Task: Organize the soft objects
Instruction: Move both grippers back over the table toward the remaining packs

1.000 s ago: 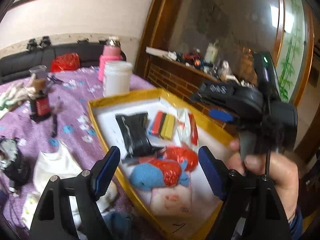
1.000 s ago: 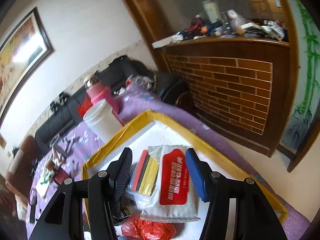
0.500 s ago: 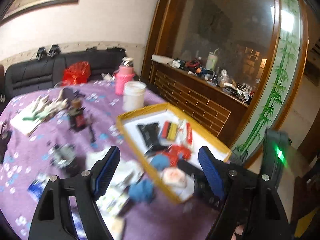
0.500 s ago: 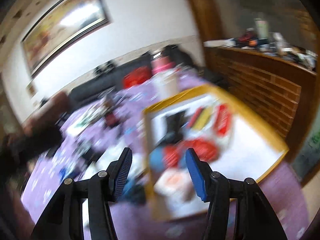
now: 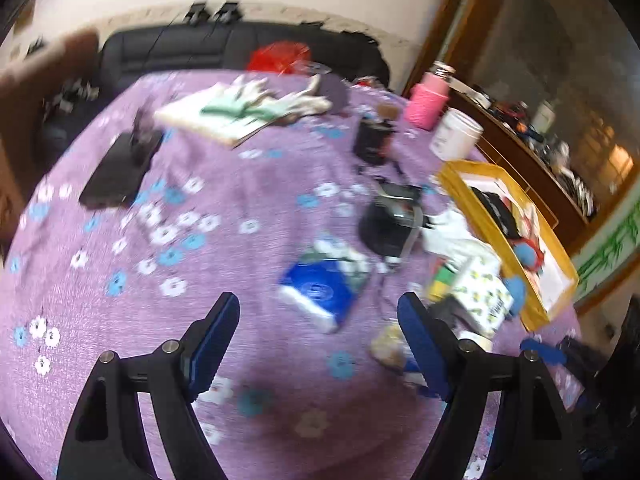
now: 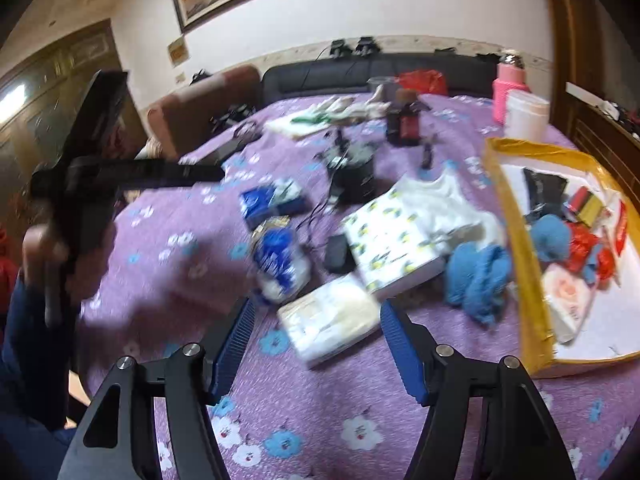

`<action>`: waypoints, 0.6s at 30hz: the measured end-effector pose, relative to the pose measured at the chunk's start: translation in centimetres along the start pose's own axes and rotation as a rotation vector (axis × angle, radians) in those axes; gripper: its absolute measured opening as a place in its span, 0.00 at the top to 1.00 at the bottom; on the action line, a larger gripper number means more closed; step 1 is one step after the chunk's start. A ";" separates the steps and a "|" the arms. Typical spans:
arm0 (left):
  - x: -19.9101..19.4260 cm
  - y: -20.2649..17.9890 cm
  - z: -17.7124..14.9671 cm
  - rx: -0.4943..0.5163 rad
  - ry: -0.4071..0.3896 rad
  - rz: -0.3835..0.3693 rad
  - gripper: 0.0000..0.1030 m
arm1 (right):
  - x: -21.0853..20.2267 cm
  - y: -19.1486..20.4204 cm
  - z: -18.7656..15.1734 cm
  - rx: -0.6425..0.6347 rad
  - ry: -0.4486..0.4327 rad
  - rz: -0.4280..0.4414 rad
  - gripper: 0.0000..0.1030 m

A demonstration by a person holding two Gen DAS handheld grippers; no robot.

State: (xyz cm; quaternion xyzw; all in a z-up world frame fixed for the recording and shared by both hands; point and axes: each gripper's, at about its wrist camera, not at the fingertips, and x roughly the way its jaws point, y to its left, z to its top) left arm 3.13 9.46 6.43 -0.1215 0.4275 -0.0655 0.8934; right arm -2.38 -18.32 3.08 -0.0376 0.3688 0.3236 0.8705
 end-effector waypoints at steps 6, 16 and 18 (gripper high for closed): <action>2.6 0.4 1.1 0.006 0.083 0.000 0.12 | 0.6 -0.2 -0.7 0.011 0.028 0.016 0.32; 8.2 -2.2 0.9 0.189 0.122 0.135 0.12 | 0.7 -0.9 -0.8 0.024 0.035 0.022 0.31; 8.6 -2.0 0.5 0.176 0.099 0.135 0.16 | 0.8 -0.8 -0.9 0.020 0.041 0.020 0.31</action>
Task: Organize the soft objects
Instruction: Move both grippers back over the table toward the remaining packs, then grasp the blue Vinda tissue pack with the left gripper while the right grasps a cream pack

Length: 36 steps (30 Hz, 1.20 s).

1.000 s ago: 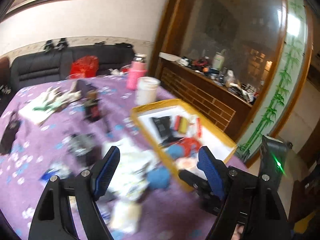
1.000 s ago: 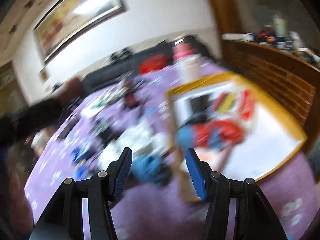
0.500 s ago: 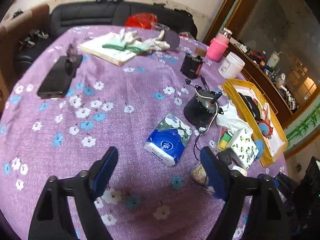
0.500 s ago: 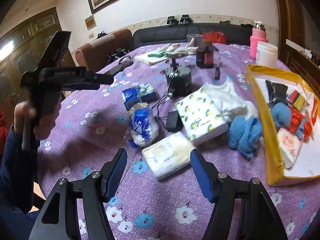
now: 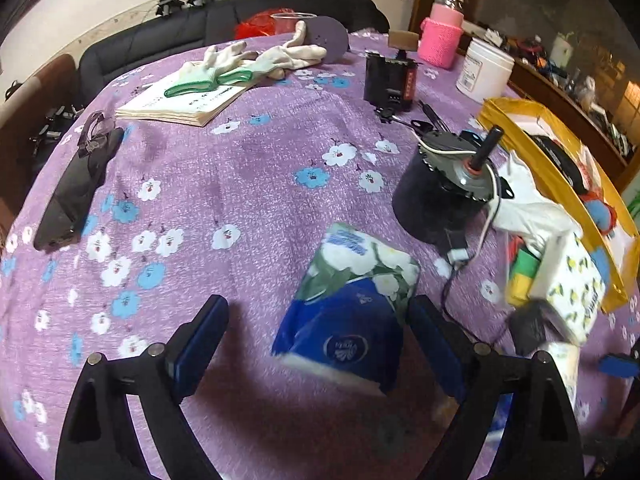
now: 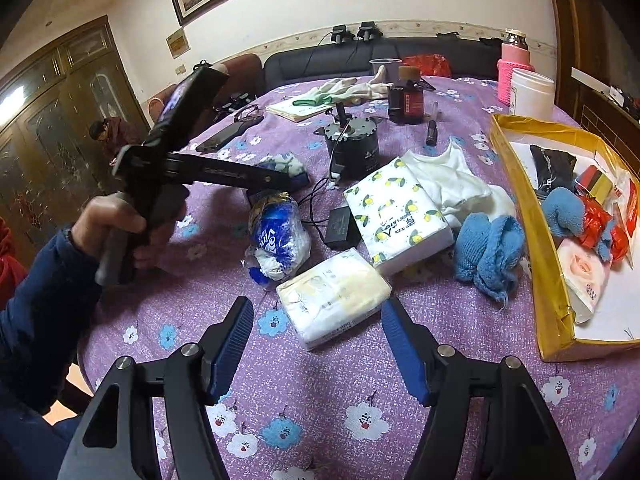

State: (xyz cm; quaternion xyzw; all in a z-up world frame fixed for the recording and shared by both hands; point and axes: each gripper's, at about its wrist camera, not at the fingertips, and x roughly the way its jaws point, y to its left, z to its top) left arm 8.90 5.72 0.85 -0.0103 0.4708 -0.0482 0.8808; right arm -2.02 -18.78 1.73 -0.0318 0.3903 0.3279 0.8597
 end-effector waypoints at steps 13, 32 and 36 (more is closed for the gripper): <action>-7.2 1.1 -4.9 -0.114 -0.080 -0.011 0.50 | 2.2 0.9 0.7 -0.142 0.071 -0.113 0.20; -5.8 1.0 -7.1 -0.172 -0.101 -0.079 0.50 | 1.5 1.7 -0.2 -0.158 0.039 -0.049 0.35; -6.2 0.8 -7.2 -0.165 -0.117 -0.063 0.50 | 0.2 1.8 0.0 -0.137 0.010 0.003 0.35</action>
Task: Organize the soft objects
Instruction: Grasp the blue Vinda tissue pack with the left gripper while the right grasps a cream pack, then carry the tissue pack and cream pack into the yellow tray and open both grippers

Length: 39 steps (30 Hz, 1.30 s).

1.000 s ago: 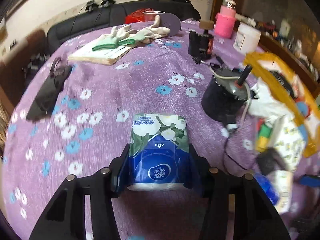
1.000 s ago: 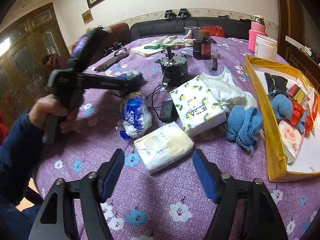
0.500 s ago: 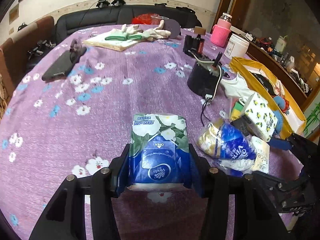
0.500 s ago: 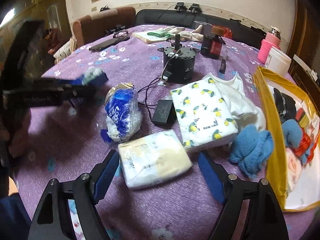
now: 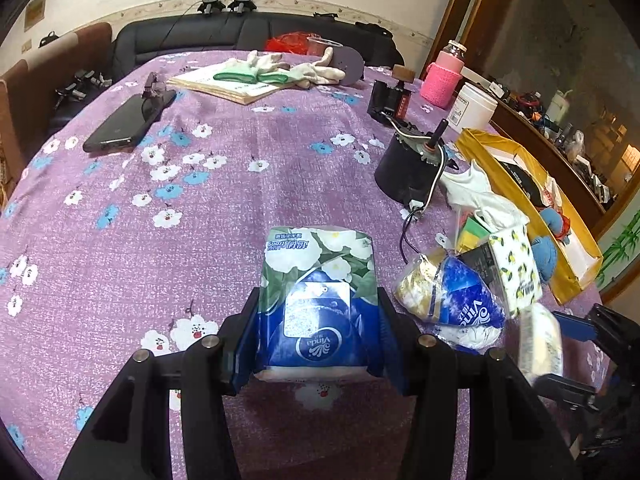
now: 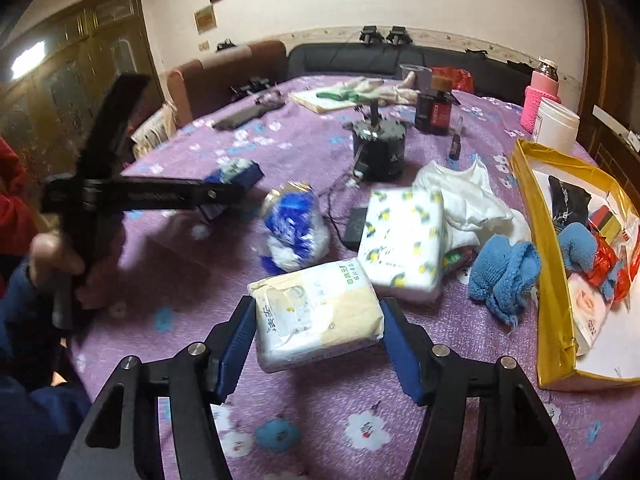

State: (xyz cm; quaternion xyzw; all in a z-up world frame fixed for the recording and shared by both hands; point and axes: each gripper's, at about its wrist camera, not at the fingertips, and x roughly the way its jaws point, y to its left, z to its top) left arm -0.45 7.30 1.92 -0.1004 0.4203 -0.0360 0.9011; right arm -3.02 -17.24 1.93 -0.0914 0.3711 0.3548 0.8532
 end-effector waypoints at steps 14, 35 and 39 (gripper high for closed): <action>-2.9 -3.6 -0.2 0.057 -0.042 -0.046 0.50 | -4.2 -2.4 0.0 0.116 -0.128 0.062 0.35; -1.8 -19.2 1.8 0.301 -0.035 -0.183 0.50 | -10.3 -14.6 -3.4 0.444 -0.324 -0.215 0.35; -0.6 -22.8 2.0 0.347 -0.035 -0.216 0.50 | -11.1 -16.8 -4.5 0.490 -0.341 -0.253 0.35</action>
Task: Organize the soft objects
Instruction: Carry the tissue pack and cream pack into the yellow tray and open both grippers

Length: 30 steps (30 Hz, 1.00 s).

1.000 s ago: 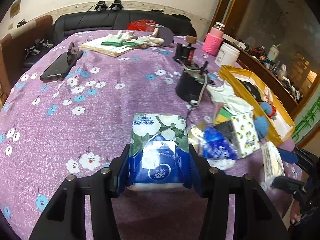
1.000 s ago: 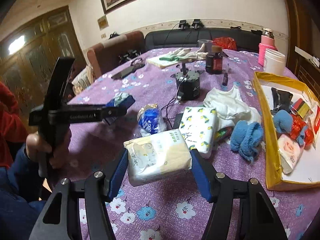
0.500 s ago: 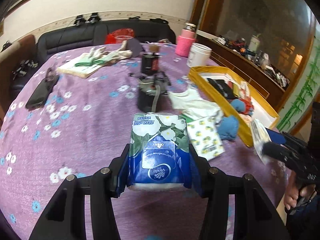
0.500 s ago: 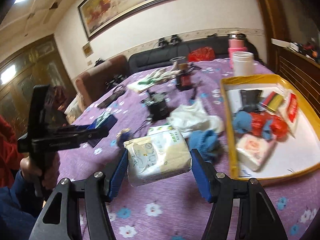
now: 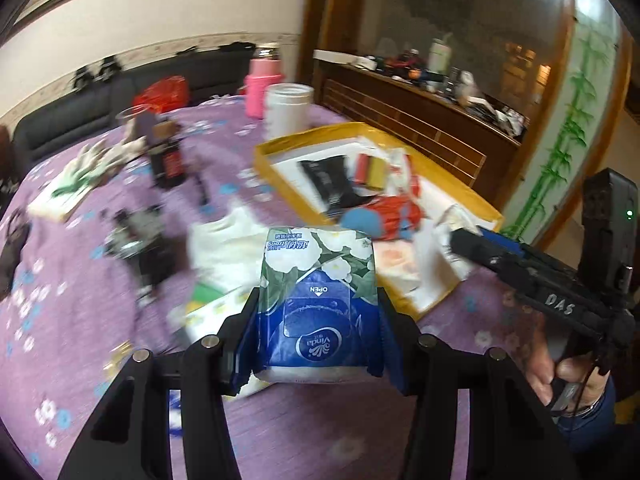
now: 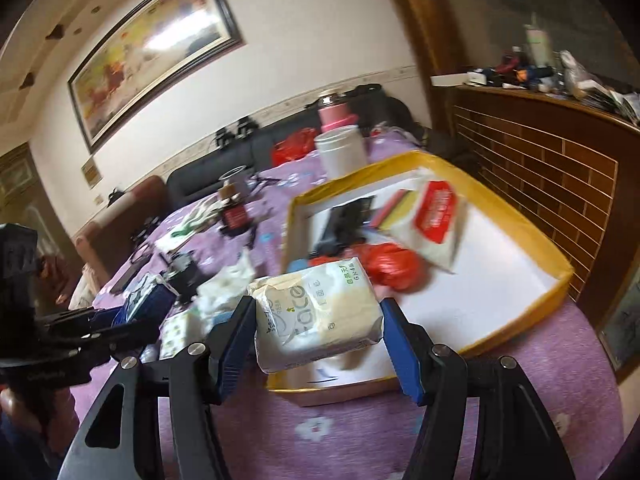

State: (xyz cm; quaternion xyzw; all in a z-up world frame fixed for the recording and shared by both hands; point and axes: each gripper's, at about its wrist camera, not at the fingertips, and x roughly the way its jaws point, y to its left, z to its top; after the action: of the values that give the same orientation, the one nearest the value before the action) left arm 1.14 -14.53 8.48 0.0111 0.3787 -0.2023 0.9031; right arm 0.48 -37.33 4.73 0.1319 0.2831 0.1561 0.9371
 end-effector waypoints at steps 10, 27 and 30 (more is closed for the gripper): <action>6.2 -5.8 3.1 0.051 0.025 -0.098 0.50 | 0.6 -4.7 2.7 0.072 -0.012 -0.132 0.35; 13.1 -7.7 3.4 0.034 0.047 -0.095 0.49 | 4.9 -8.3 3.8 0.098 0.010 -0.273 0.33; 13.2 -7.5 3.5 0.030 0.051 -0.101 0.47 | 5.0 -8.0 3.7 0.075 -0.013 -0.276 0.31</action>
State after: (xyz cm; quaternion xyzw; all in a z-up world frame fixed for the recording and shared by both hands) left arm 9.01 -26.72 2.88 0.0107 0.3985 -0.2529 0.8815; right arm 8.32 -43.45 2.57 0.1276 0.2981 0.0142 0.9459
